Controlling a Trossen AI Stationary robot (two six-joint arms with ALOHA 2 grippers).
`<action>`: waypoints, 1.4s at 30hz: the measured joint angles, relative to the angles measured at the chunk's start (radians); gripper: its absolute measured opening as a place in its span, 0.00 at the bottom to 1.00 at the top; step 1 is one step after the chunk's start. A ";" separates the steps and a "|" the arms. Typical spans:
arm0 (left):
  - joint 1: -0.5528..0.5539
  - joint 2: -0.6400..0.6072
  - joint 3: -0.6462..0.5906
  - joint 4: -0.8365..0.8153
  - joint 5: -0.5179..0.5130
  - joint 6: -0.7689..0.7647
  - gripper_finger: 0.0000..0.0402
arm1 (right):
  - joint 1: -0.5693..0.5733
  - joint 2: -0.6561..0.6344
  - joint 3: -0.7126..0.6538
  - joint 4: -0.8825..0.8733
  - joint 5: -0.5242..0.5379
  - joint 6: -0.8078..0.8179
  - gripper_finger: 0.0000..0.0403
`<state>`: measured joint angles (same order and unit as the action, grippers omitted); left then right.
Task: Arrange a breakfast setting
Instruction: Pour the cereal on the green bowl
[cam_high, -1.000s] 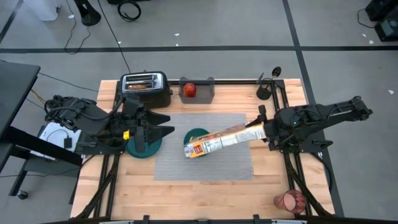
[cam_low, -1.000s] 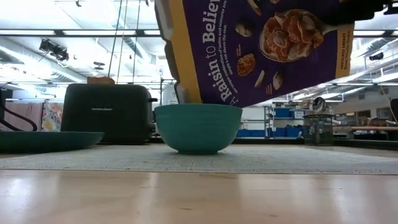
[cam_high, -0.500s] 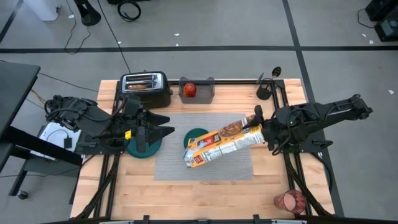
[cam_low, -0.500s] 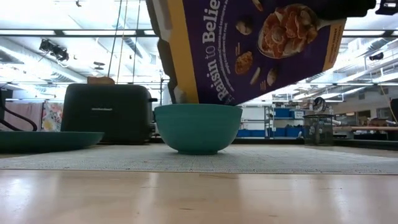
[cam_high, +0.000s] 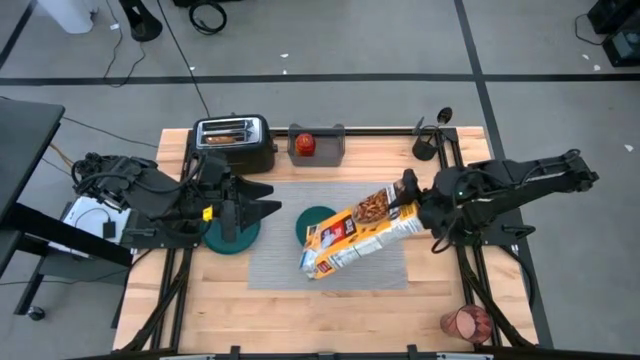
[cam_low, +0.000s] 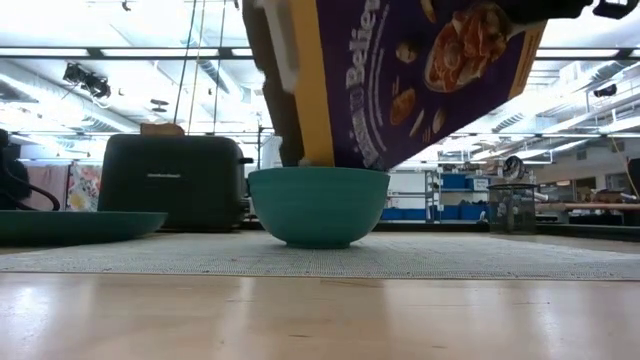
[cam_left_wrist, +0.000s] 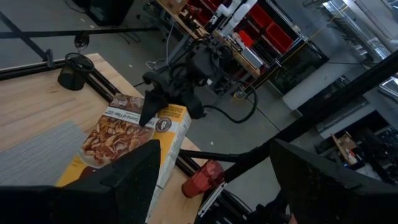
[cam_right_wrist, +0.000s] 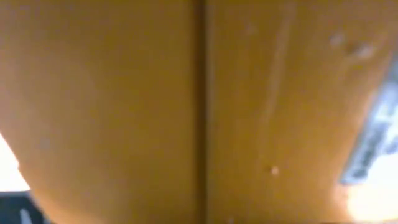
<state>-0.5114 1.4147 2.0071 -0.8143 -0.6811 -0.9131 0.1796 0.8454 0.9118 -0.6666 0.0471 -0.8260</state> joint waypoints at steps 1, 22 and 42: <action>0.000 0.000 0.000 0.000 0.000 0.000 0.76 | -0.001 0.005 0.003 -0.002 0.000 -0.008 0.51; 0.000 0.000 0.000 0.000 0.000 -0.021 0.76 | 0.000 0.038 0.105 -0.095 -0.008 -0.119 0.51; 0.000 0.000 0.000 0.001 -0.001 -0.045 0.76 | -0.111 -0.050 0.105 -0.160 -0.087 0.119 0.51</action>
<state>-0.5114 1.4143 2.0071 -0.8135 -0.6817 -0.9585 0.0687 0.7955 1.0168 -0.8269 -0.0398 -0.7066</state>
